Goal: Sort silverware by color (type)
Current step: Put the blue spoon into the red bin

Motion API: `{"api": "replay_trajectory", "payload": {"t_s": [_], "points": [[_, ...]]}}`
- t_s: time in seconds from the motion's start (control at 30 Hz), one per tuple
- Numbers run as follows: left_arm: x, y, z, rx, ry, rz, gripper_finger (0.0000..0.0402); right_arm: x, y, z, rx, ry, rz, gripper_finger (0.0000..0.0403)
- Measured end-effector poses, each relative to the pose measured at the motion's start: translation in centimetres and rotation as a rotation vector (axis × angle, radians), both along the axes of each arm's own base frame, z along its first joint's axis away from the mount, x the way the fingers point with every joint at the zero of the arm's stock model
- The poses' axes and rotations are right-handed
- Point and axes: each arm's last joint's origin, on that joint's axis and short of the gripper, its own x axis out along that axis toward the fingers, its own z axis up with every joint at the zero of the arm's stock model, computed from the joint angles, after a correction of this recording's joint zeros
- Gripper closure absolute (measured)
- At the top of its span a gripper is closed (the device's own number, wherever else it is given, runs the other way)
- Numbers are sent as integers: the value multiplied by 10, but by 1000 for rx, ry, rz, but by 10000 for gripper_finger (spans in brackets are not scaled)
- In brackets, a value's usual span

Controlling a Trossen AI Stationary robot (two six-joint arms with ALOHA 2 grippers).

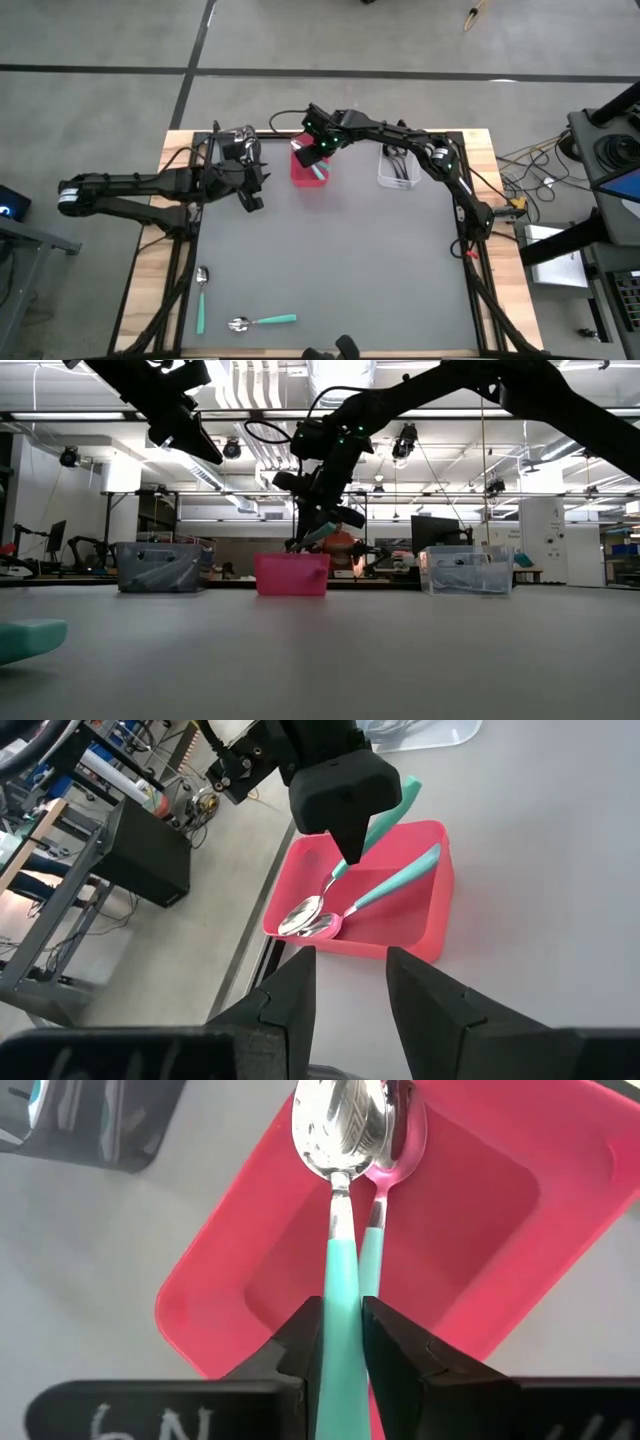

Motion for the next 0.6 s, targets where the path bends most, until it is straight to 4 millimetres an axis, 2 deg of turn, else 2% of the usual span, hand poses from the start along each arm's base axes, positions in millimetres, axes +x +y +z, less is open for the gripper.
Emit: {"api": "replay_trajectory", "payload": {"t_s": [0.33,0.6], "points": [[0,0,0,0,0,0,296,-1,-1,-6,-62,47,-37,305],[0,0,0,0,0,0,296,-2,0,-3,-71,48,-10,306]]}}
